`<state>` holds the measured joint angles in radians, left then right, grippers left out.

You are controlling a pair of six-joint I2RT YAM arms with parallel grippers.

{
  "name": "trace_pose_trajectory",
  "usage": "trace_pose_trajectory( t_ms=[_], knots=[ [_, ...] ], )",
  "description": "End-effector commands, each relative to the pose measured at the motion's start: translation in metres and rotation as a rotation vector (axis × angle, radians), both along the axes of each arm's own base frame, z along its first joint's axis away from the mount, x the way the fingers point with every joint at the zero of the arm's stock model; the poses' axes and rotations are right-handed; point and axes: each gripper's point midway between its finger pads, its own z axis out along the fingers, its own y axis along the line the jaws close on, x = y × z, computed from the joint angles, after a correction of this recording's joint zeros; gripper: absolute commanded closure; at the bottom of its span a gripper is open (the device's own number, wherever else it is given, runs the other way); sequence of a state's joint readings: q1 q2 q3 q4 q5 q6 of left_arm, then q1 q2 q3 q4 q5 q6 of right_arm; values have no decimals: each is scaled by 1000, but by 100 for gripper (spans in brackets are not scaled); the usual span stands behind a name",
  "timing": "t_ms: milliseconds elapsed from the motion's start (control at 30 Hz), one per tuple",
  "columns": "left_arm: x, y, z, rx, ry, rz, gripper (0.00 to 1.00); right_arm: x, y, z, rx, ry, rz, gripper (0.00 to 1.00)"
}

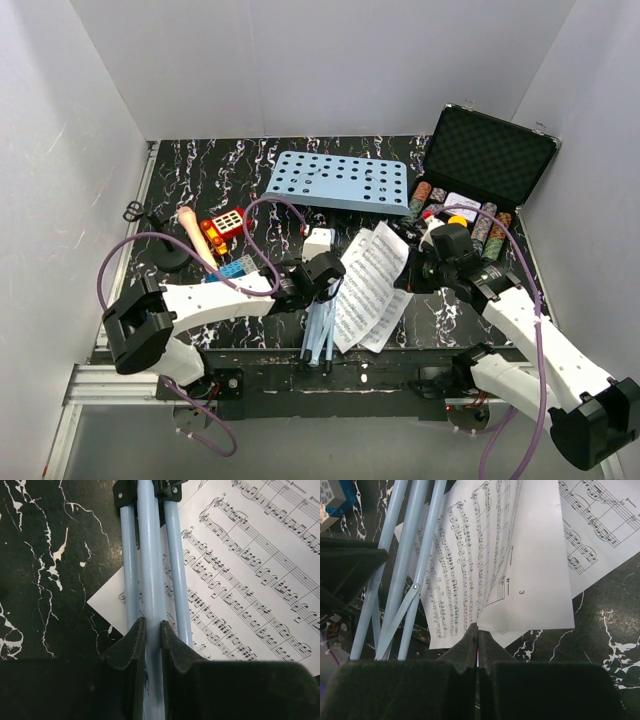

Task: Pack up the instrument practice props
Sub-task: Adjust the music stand at the center of the board.

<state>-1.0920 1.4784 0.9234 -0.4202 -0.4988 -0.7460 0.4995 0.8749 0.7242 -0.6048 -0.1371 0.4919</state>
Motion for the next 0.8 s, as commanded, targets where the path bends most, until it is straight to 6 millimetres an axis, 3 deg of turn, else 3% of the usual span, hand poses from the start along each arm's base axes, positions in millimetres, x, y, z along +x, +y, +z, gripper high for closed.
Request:
trace_pose_trajectory(
  t_ms=[0, 133, 333, 567, 767],
  knots=[
    [18, -5, 58, -99, -145, 19, 100, -3, 8, 15, 0, -10, 96, 99],
    [19, -2, 61, -100, -153, 24, 100, -2, 10, 12, -36, 45, 138, 99],
    [14, 4, 48, -98, -129, 35, 100, 7, 9, 1, -88, 111, 150, 99],
    [11, 8, 36, -98, -113, 39, 100, 25, 9, -31, -86, 156, 103, 99],
    [7, 11, 30, -95, -104, 36, 100, 40, -3, -61, -172, 229, 59, 99]
  ],
)
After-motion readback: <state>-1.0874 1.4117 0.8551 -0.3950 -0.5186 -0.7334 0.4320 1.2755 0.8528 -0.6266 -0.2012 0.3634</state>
